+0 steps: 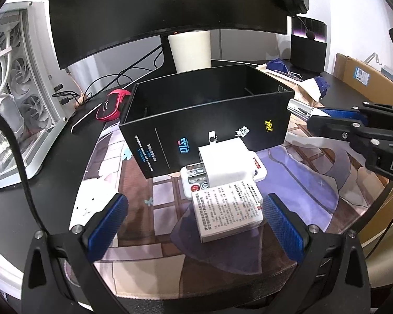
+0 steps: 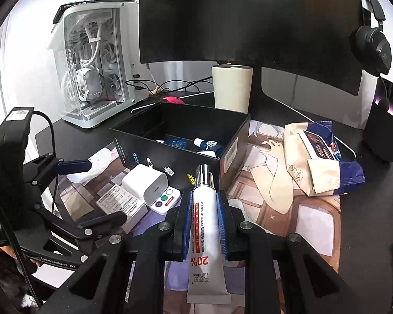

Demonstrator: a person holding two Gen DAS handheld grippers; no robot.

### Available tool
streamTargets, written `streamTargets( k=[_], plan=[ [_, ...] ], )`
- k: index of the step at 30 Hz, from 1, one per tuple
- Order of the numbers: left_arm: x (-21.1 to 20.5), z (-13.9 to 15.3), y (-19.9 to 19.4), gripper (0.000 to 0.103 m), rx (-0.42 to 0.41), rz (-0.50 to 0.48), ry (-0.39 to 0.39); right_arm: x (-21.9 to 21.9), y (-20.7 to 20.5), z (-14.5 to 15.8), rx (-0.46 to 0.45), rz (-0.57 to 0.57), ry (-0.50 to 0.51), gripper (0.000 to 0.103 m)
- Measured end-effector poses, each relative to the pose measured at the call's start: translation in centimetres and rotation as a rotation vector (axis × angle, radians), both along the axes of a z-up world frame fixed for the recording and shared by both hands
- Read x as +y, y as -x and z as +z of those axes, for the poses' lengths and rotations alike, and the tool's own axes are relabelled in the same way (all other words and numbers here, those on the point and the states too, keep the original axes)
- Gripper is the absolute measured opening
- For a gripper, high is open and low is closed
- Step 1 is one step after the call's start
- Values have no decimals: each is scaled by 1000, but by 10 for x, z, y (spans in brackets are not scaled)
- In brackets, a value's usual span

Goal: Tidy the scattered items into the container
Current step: 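Lift the white tube with the right gripper while the left gripper approaches the white paper box, then grasp the white printed paper box with the left gripper and lift it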

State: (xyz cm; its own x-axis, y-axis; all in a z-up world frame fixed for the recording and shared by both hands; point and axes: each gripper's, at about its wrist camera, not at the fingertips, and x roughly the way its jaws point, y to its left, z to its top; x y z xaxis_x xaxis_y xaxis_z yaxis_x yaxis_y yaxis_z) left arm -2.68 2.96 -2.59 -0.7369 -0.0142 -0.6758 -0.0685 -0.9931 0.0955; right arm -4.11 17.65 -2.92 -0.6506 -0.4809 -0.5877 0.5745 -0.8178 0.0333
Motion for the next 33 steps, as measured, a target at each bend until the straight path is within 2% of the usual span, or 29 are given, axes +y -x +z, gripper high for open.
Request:
streamTargets(
  k=[19,28,33],
  plan=[
    [4,0,1,103,-13,-15,-33,-3,-5,3,4,18,5,17],
    [10,-14,6,103,-52,-25,2,-6,-6,2,2,25,1,17],
    [6,-17,6,103,-55,-27,-33,-6,-6,1,-1,29,-1,17]
  ],
)
